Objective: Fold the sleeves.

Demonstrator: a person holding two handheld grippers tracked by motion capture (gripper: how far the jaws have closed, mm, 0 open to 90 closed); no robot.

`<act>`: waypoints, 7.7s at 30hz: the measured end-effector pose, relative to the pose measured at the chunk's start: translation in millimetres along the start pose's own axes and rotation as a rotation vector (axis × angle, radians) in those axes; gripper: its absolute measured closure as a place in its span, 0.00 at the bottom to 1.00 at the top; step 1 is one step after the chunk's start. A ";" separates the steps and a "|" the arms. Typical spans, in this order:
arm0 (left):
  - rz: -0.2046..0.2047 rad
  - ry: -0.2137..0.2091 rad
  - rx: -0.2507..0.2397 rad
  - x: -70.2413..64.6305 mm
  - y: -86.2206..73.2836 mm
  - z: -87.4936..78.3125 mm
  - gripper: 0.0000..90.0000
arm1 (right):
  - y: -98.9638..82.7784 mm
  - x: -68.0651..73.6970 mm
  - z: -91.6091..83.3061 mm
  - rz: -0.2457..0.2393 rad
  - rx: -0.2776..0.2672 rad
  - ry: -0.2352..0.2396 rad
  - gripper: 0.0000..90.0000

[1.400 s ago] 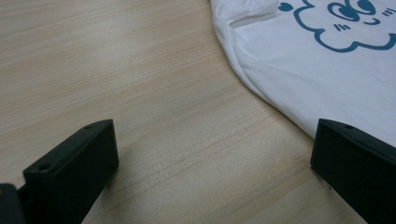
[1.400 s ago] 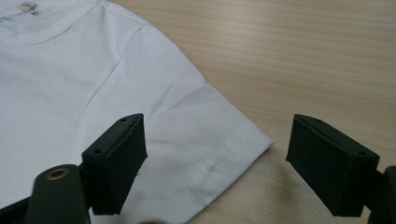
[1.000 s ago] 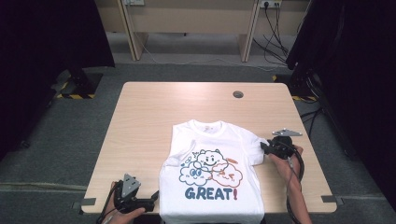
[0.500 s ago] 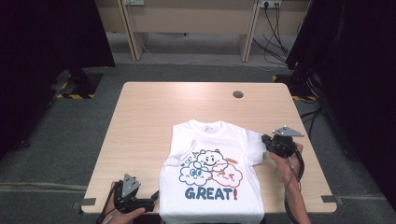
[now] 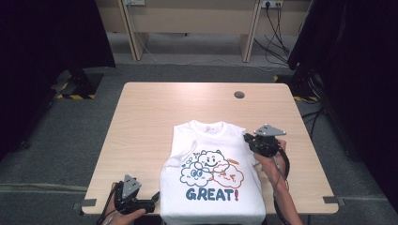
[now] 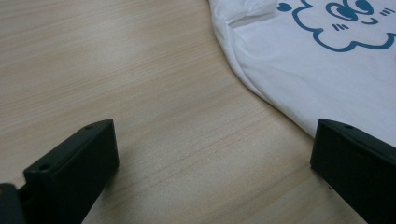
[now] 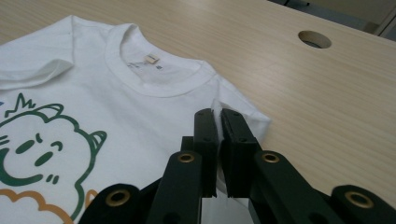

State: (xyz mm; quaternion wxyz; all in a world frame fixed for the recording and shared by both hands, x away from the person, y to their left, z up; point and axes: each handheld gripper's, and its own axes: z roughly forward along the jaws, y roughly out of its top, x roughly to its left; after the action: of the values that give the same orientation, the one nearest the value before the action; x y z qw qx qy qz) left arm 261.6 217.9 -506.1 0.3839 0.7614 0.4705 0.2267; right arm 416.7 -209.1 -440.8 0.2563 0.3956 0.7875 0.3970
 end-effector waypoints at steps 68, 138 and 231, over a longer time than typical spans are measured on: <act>0.001 -0.001 0.000 0.0 -0.2 -0.4 0.00 | -46.1 19.9 -43.5 -0.029 0.096 0.143 0.53; 0.006 -0.017 -0.010 -30.1 13.7 14.9 0.08 | -53.8 -20.3 -49.5 0.087 0.115 -0.061 0.48; 0.055 -0.008 0.082 -31.8 51.6 47.4 0.05 | -69.3 28.5 -41.5 0.016 0.217 0.037 0.25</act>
State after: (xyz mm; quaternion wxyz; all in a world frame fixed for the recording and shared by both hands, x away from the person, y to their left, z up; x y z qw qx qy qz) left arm 308.7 158.4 -493.0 0.3478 0.7902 0.4566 0.2147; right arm 342.0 -228.9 -477.8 0.1940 0.4201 0.8272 0.3186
